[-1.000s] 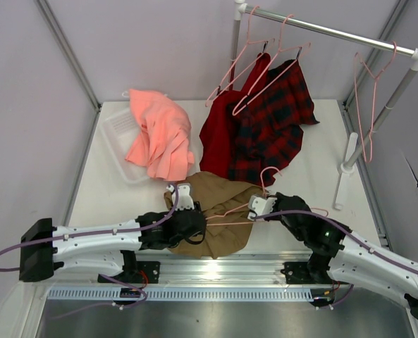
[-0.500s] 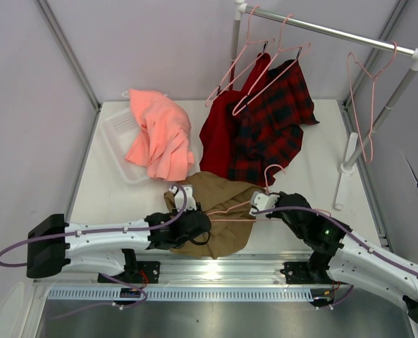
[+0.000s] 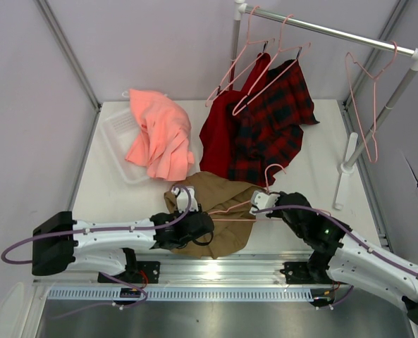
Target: Place the skirt on the hanger
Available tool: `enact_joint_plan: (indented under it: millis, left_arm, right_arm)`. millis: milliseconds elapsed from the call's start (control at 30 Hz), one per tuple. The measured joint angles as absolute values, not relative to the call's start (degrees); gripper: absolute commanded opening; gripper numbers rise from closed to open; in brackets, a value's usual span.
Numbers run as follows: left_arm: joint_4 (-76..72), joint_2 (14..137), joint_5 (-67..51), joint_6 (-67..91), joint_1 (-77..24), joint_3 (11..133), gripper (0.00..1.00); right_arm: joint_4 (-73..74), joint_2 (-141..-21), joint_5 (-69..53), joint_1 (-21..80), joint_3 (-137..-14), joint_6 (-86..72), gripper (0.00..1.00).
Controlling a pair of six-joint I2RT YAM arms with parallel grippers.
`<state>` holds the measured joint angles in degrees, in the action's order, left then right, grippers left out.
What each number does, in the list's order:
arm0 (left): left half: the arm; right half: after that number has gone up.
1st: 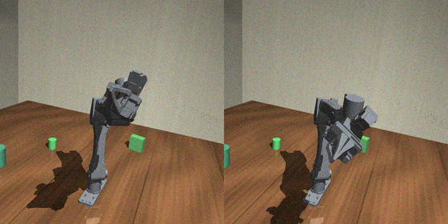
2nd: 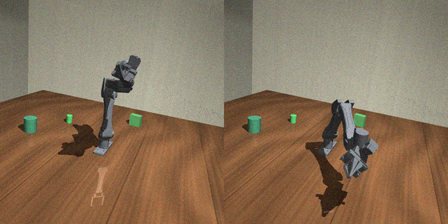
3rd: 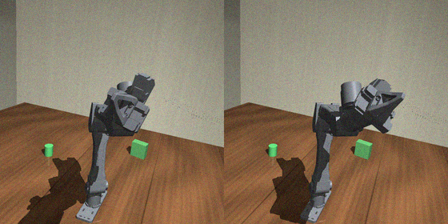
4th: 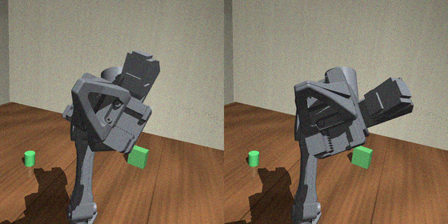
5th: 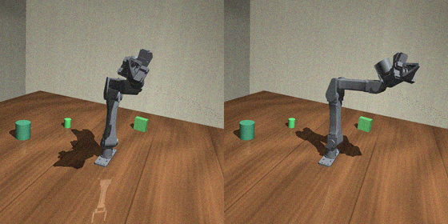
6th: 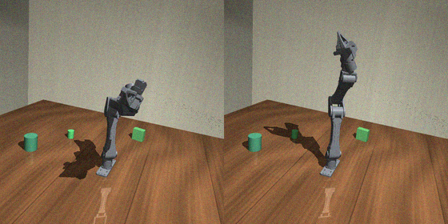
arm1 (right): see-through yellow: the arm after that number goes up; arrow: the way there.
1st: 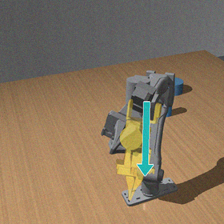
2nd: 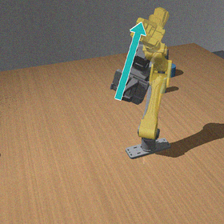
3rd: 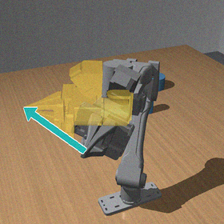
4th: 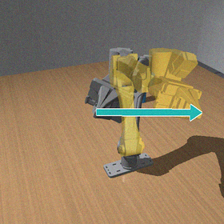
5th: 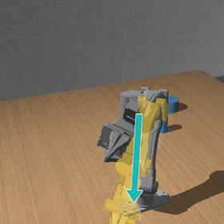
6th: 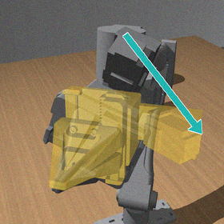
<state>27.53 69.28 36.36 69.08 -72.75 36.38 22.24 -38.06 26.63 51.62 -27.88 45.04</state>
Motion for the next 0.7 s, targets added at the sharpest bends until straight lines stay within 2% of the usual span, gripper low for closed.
enact_joint_plan:
  millis: [300, 700]
  left_arm:
    - [27.5, 65.5, 35.5, 70.5, -72.8, 36.0, 0.36]
    - [27.5, 67.7, 36.2, 70.5, -72.8, 35.8, 0.35]
  right_arm:
    - [22.2, -38.7, 26.2, 51.1, -27.9, 45.0, 0.0]
    - [22.1, -39.1, 26.0, 50.7, -27.9, 45.0, 0.0]
